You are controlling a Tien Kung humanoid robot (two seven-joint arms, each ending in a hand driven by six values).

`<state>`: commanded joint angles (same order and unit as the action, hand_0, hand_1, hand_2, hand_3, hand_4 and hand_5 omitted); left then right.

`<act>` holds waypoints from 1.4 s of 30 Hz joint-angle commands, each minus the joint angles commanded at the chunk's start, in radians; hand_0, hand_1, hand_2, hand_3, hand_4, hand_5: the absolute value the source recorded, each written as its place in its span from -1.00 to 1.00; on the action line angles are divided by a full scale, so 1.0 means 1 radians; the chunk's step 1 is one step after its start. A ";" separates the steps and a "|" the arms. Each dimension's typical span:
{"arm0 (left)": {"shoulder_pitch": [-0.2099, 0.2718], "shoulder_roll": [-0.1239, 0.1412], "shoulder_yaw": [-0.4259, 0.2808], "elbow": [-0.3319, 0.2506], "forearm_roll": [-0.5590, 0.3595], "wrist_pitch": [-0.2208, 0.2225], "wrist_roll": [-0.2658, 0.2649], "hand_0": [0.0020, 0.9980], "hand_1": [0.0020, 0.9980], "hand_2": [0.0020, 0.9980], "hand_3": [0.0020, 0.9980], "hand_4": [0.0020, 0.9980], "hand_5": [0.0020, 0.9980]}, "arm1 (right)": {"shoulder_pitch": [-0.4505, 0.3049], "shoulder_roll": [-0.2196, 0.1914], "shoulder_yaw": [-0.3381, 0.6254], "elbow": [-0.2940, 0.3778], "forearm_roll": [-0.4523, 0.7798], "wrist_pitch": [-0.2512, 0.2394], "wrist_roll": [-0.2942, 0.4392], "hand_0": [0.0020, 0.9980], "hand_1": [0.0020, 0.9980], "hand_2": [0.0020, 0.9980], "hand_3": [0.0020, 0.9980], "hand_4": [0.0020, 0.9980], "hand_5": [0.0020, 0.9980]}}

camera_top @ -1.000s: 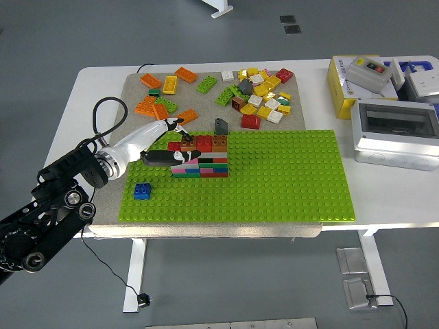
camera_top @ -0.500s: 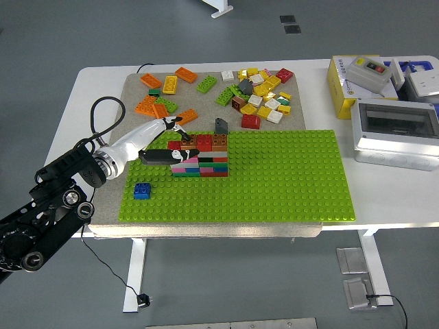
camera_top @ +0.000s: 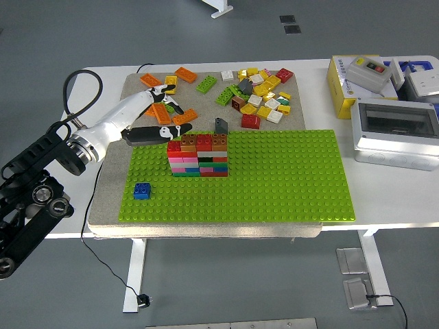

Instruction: Pick up the brick,pile it on top of brick,press brick,pick up the brick,pile it on top of brick,press brick

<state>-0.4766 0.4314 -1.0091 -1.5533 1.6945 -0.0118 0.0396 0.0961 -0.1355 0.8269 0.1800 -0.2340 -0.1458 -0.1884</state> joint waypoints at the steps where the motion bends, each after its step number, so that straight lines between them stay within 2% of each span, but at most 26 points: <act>1: 0.016 0.015 -0.017 -0.016 0.002 0.016 -0.016 1.00 0.98 1.00 0.60 0.59 0.12 | -0.001 0.000 -0.001 0.000 0.001 0.000 0.000 0.54 0.56 0.66 0.70 0.15 1.00; 2: 0.037 0.032 -0.038 -0.035 0.003 0.035 -0.036 1.00 0.98 1.00 0.60 0.59 0.12 | -0.001 0.000 -0.002 0.000 0.002 0.000 0.001 0.54 0.56 0.66 0.70 0.15 1.00; 3: 0.071 0.057 -0.071 -0.060 -0.001 0.067 -0.069 1.00 0.98 1.00 0.74 0.45 -0.23 | -0.003 -0.001 -0.002 0.000 0.005 0.000 0.002 0.54 0.56 0.66 0.70 0.15 1.00; 6: 0.133 0.084 -0.117 -0.064 -0.004 0.125 -0.130 1.00 0.98 1.00 0.74 0.45 -0.23 | -0.004 -0.002 -0.004 0.000 0.010 0.000 0.005 0.54 0.56 0.66 0.70 0.15 1.00; 8: 0.174 0.087 -0.118 -0.035 0.012 0.158 -0.170 1.00 0.98 1.00 0.74 0.45 -0.23 | -0.003 -0.002 -0.004 0.000 0.008 0.001 0.005 0.54 0.56 0.66 0.70 0.15 1.00; 9: 0.189 0.084 -0.116 -0.019 0.020 0.171 -0.184 1.00 0.98 1.00 0.80 0.36 -0.39 | -0.002 -0.002 -0.004 0.000 0.007 0.001 0.004 0.54 0.56 0.66 0.69 0.14 1.00; 13: 0.227 0.057 -0.110 0.044 0.038 0.202 -0.216 1.00 0.98 1.00 0.80 0.36 -0.39 | -0.001 -0.003 -0.006 0.000 0.007 0.002 0.005 0.54 0.56 0.66 0.69 0.14 1.00; 16: 0.236 0.038 -0.099 0.085 0.059 0.201 -0.213 1.00 0.98 1.00 0.79 0.32 -0.45 | 0.000 -0.003 -0.008 0.000 0.007 0.002 0.006 0.54 0.56 0.66 0.69 0.14 1.00; 21: 0.231 0.026 -0.062 0.152 0.113 0.185 -0.188 1.00 0.98 1.00 0.76 0.29 -0.49 | 0.002 -0.005 -0.013 0.000 0.009 0.003 0.007 0.54 0.55 0.66 0.69 0.14 1.00; 23: 0.227 0.028 -0.046 0.169 0.119 0.177 -0.180 1.00 0.98 1.00 0.76 0.29 -0.49 | 0.004 -0.006 -0.015 0.000 0.011 0.003 0.007 0.54 0.55 0.66 0.69 0.14 1.00; 27: 0.207 0.049 0.017 0.214 0.107 0.156 -0.160 1.00 0.98 1.00 0.75 0.30 -0.48 | 0.010 -0.008 -0.020 0.000 0.012 0.002 0.005 0.54 0.55 0.66 0.69 0.14 1.00; 32: 0.201 0.064 0.053 0.234 0.094 0.144 -0.148 1.00 0.98 1.00 0.75 0.30 -0.48 | 0.013 -0.010 -0.023 0.000 0.015 0.002 0.004 0.54 0.55 0.66 0.69 0.14 1.00; 42: 0.198 0.059 0.084 0.250 0.072 0.131 -0.133 0.99 0.98 1.00 0.72 0.30 -0.46 | 0.014 -0.011 -0.024 0.000 0.016 0.006 0.004 0.54 0.55 0.66 0.69 0.14 1.00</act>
<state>-0.2786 0.4908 -0.9256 -1.3031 1.7669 0.1189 -0.0939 0.1105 -0.1469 0.8026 0.1800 -0.2184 -0.1394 -0.1846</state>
